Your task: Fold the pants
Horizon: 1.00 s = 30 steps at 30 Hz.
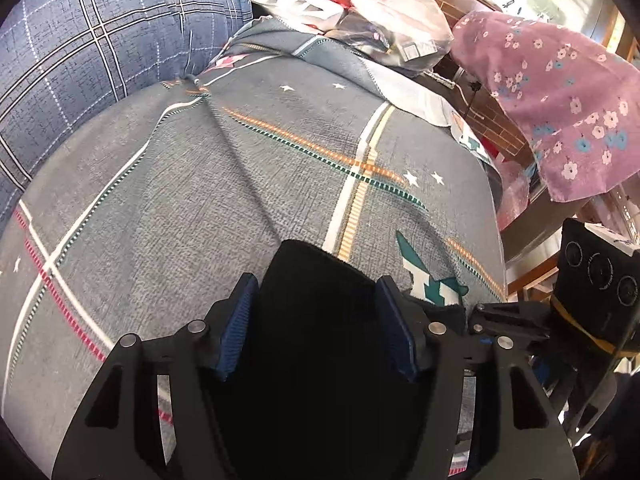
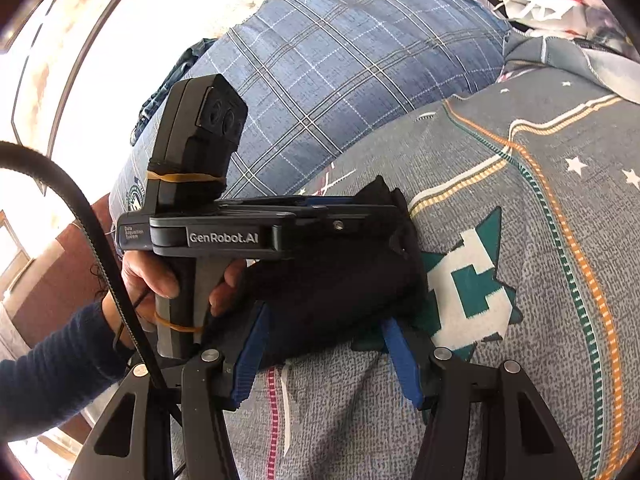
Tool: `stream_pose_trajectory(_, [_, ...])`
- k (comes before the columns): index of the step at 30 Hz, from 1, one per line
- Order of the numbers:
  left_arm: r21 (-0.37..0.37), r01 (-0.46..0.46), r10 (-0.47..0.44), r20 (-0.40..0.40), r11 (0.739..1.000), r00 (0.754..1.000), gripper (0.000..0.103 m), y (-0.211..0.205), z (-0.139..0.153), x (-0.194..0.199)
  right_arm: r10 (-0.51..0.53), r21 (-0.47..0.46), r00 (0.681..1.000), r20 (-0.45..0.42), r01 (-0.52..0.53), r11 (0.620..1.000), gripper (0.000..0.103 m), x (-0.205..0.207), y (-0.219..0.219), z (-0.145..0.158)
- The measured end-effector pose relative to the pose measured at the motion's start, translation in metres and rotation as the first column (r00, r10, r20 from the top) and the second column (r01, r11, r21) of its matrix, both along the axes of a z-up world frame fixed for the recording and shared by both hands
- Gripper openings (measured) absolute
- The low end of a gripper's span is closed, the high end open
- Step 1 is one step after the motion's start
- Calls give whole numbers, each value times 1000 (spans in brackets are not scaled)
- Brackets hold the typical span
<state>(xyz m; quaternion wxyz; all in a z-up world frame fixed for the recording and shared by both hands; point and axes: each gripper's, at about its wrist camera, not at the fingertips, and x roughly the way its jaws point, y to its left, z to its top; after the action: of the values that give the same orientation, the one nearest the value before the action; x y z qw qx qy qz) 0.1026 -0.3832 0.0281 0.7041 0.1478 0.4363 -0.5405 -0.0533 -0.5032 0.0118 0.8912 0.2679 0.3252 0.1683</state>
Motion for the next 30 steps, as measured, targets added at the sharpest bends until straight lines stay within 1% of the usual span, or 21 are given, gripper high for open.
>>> stream_pose_trajectory(1, [0,6,-6,7,1000,1000,46,0,0,0,3,-16,1000,7,-3,1000,50,1,2,0])
stream_pose_trajectory(2, [-6,26,-26,-1,1000,1000,36,0,0,-1,-4,-31,1000,8,4,1000,33,2,3,0])
stream_pose_trajectory(3, [-16,38,-38,-20,999,999,21,-1,0,0,-16,-29,1000,4,16,999,20,4,3,-1])
stream_pose_trajectory(4, [-24,40,-41,-38,999,998,20,0,0,1,-14,1,1000,-2,14,1000,17,6,1,-6])
stream_pose_trajectory(5, [-28,33,-34,-26,999,999,18,1,1,-1,-15,21,1000,-2,15,1000,15,8,0,-8])
stream_pose_trajectory(9, [-64,21,-20,9,998,1000,16,11,14,-8,-5,-5,1000,18,5,1000,12,7,5,4])
stream_pose_trajectory(12, [-144,-11,14,18,989,1000,16,35,41,-11,12,-16,998,60,-11,1000,11,5,11,24])
stream_pose_trajectory(13, [-164,-19,22,19,986,1000,16,41,48,-12,25,-20,996,80,-23,1000,11,4,14,35])
stream_pose_trajectory(15, [-216,-45,51,24,975,998,16,63,69,-13,47,-26,992,115,-44,999,11,3,23,52])
stream_pose_trajectory(18, [-277,-81,99,51,958,994,16,103,101,-20,110,-39,979,173,-104,994,10,2,42,80])
stream_pose_trajectory(19, [-294,-95,117,60,951,991,16,120,110,-22,138,-48,972,189,-131,990,10,4,52,91])
stream_pose_trajectory(21, [-341,-139,168,57,930,984,16,161,128,-26,203,-79,955,216,-190,979,10,7,76,110])
stream_pose_trajectory(22, [-361,-163,192,47,918,980,16,180,133,-28,251,-103,940,230,-232,967,10,9,93,121])
stream_pose_trajectory(24, [-384,-201,238,50,901,970,16,214,140,-32,323,-133,916,239,-299,945,10,12,119,133])
stream_pose_trajectory(25, [-390,-224,267,58,893,962,16,233,140,-36,362,-152,902,238,-333,930,10,15,133,139])
stream_pose_trajectory(26, [-392,-256,300,56,884,952,16,255,139,-40,414,-182,881,227,-379,907,10,18,155,144])
stream_pose_trajectory(27, [-395,-283,327,46,874,944,16,273,135,-41,442,-198,871,217,-404,893,10,20,167,144])
stream_pose_trajectory(28, [-392,-319,357,27,863,934,16,293,130,-41,481,-219,854,198,-439,871,10,22,184,143])
stream_pose_trajectory(29, [-381,-365,397,5,849,918,16,313,120,-43,529,-244,833,163,-486,839,11,27,206,139])
stream_pose_trajectory(30, [-366,-403,429,-11,839,903,16,328,110,-44,554,-253,821,137,-511,821,11,30,217,134])
